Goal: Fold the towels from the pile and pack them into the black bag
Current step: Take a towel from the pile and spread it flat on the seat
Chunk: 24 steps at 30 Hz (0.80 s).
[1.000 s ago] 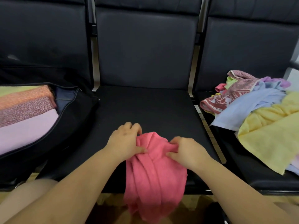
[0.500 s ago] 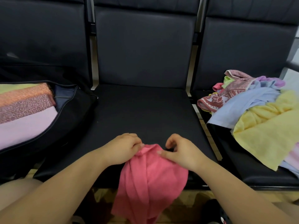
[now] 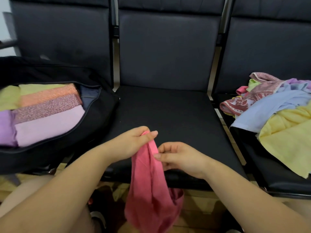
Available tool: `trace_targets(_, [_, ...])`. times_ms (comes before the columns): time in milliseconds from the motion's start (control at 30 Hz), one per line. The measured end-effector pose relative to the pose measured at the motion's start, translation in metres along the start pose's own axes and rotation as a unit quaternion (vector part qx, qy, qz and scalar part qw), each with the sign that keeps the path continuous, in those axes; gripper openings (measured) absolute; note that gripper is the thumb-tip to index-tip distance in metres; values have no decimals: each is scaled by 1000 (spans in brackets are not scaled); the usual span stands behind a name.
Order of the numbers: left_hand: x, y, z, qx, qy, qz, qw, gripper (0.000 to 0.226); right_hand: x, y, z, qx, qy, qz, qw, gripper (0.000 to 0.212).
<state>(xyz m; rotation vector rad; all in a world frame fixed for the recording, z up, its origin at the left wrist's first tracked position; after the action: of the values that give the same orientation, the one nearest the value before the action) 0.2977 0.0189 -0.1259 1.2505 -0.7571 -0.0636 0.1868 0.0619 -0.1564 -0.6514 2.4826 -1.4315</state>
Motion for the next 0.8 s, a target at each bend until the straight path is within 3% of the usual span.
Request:
trace_targets(133, [29,7,-2,-28,88,4,996,36,-20,-5,-2,-9,-94,56,994,11])
trace_targets(267, [77,14,-11,-27,246,89,965,34,-13,-10,-8,-23,-97,83,992,12])
trace_targets(400, [105,5,-23,40,310,108,944,30,19,-12,-31,-57,-88,0,995,16])
trace_targets(467, [111,-1,-27,72,303,115,943,30,55,-3,-42,-101,-3,-126,987,14])
trace_targets(567, [113,-6,-28,78,245,164,952,45,121,12,-57,-183,181,-288,922,22])
trace_targets(633, [113,-12,-29,85,218,182,955,46,144,20,-68,-209,246,-255,911,39])
trace_targets(700, [112,-16,-30,103,192,195,956,44,154,23,-73,-181,257,-157,936,70])
trace_targets(767, [107,-22,-32,126,164,146,967,48,152,25,-75,-142,209,-46,966,96])
trace_targets(800, [99,-25,-35,147,133,79,977,50,147,25,-77,-129,170,13,977,99])
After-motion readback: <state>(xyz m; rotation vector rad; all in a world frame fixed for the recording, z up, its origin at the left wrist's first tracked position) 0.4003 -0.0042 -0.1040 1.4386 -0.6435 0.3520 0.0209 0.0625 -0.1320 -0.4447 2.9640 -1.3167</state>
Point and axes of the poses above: each hand's wrist, its own z-axis towards the middle knuckle, its own x-axis out of the back of the hand, y = z × x, the point moved 8 cm from there along z, towards the middle knuckle, and after that the axes turned 14 degrees about -x, right-handed, at the moved point
